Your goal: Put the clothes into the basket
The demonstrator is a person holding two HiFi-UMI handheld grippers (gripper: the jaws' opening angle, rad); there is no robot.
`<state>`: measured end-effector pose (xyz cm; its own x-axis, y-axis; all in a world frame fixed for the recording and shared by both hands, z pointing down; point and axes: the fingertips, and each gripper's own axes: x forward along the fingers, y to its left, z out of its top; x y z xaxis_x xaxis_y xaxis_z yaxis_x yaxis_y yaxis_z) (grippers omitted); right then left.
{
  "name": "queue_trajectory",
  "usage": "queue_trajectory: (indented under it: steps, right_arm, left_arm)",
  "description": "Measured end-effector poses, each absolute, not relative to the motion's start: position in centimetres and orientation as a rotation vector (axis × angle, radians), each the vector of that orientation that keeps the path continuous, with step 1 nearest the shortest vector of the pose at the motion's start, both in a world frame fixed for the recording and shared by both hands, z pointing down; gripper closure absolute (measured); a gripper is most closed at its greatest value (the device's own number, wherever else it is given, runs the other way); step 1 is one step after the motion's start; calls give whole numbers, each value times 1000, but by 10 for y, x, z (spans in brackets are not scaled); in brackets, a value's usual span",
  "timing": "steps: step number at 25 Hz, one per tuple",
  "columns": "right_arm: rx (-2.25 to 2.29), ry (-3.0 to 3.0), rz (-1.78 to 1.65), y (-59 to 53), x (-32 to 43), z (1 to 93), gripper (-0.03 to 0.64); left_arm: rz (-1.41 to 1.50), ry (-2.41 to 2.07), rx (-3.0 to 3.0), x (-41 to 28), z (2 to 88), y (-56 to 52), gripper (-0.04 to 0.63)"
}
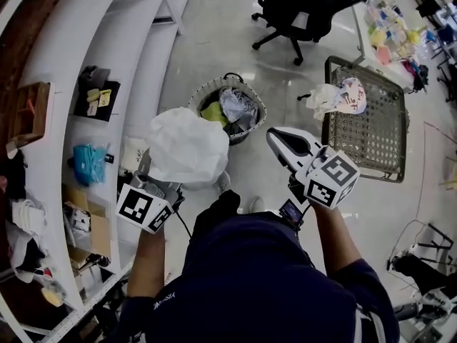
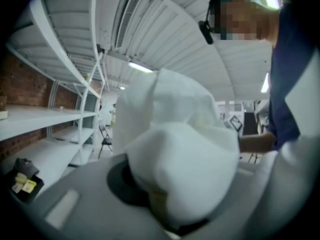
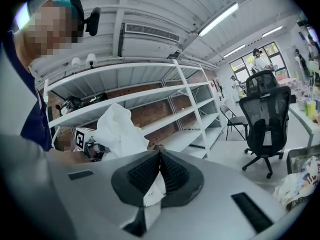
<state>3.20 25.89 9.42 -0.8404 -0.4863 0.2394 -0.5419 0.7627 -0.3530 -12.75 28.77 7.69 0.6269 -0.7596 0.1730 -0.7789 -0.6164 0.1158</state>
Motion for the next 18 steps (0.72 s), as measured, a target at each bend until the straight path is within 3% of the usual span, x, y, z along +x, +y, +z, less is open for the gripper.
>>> queue_trajectory:
  steps: [18]
  right_arm:
    - [984,-2713,622,174,-15,94,609]
  left_arm:
    - [92,-1158,2682,-184,89,191,459]
